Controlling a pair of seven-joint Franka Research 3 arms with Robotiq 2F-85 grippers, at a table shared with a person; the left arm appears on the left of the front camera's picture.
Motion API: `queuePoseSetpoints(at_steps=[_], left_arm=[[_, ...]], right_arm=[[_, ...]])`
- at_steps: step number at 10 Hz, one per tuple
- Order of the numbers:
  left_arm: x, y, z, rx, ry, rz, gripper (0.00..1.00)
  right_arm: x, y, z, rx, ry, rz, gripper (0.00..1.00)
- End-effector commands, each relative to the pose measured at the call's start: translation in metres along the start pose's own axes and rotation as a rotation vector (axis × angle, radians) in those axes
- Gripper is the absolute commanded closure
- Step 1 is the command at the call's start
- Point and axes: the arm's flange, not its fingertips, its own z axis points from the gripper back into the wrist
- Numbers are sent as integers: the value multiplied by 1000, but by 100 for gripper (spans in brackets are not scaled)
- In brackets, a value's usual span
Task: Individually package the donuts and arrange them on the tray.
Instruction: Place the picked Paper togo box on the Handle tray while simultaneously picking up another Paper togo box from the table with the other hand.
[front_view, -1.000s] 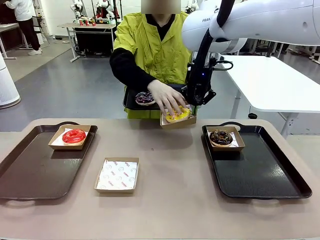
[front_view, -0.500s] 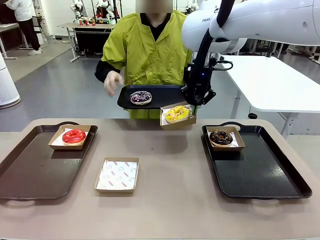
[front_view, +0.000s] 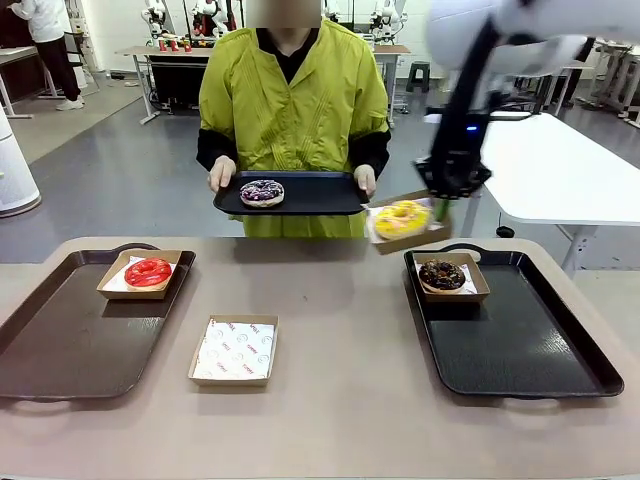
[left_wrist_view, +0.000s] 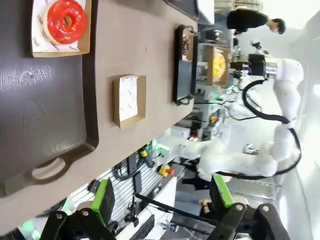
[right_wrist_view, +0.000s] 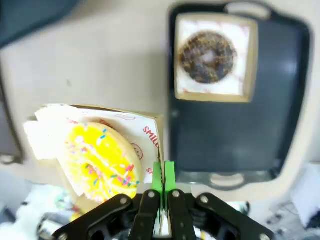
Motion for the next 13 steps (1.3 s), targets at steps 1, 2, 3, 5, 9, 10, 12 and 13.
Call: queuePoseSetpoints(at_steps=[1, 2, 3, 5, 9, 10, 12, 13], left_arm=[[-1, -46, -29, 177, 73, -4, 0], [1, -67, -49, 255, 77, -9, 0], [3, -84, -78, 322, 79, 7, 0], [11, -107, -134, 473, 100, 20, 0], [15, -119, -227, 660, 47, 0, 0], [16, -117, -245, 693, 2, -15, 0], [13, -106, -280, 769, -88, -47, 0], [8, -98, -301, 827, -134, -84, 0]], right_arm=[[-34, -61, -5, 43, -1, 20, 98], [-41, -85, -11, 40, -16, 16, 98], [-46, -107, -22, 6, -21, -4, 98], [-48, -146, -43, 10, -22, -57, 98], [-56, -183, -87, 50, -16, -76, 98], [-55, -184, -96, 43, 1, -72, 98], [-52, -186, -107, 26, 25, -58, 98], [-56, -183, -96, 26, 20, -93, 98]])
